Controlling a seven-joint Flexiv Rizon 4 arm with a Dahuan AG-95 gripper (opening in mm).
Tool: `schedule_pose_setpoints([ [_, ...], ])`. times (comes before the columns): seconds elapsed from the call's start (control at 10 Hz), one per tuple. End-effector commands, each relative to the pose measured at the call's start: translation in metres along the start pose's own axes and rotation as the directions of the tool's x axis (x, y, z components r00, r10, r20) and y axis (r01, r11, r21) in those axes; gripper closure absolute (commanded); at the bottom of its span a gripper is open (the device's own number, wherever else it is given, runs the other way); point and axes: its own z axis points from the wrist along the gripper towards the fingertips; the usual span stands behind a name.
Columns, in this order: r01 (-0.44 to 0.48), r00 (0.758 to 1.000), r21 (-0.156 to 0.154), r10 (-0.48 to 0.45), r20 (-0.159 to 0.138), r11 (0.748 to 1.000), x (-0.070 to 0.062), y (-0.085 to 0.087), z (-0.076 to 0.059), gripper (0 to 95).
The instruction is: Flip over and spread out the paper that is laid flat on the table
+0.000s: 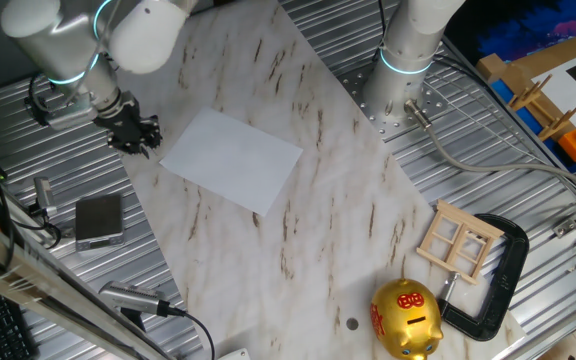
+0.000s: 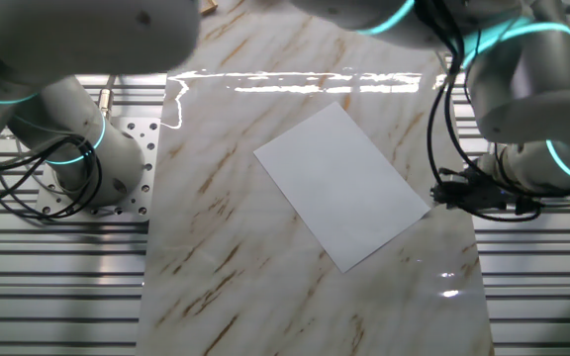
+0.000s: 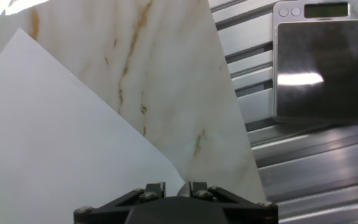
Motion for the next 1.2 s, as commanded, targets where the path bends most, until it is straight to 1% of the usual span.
schedule_pose_setpoints([
  [0.1,0.01,1.0,0.001,-0.01,0.001,1.0,0.0,-0.003,0.004,76.0],
  [0.2,0.021,1.0,0.0,-0.021,0.002,1.0,0.001,-0.004,0.008,76.0],
  [0.4,0.036,0.999,-0.003,-0.036,0.009,0.999,0.001,-0.005,0.011,76.0],
  [0.8,0.055,0.998,-0.003,-0.055,0.013,0.998,0.001,-0.005,0.019,76.0],
  [1.1,0.055,0.998,-0.004,-0.055,0.014,0.998,0.001,-0.002,0.024,76.0],
  [1.2,0.046,0.999,-0.004,-0.046,0.02,0.999,0.001,0.003,0.028,76.0],
])
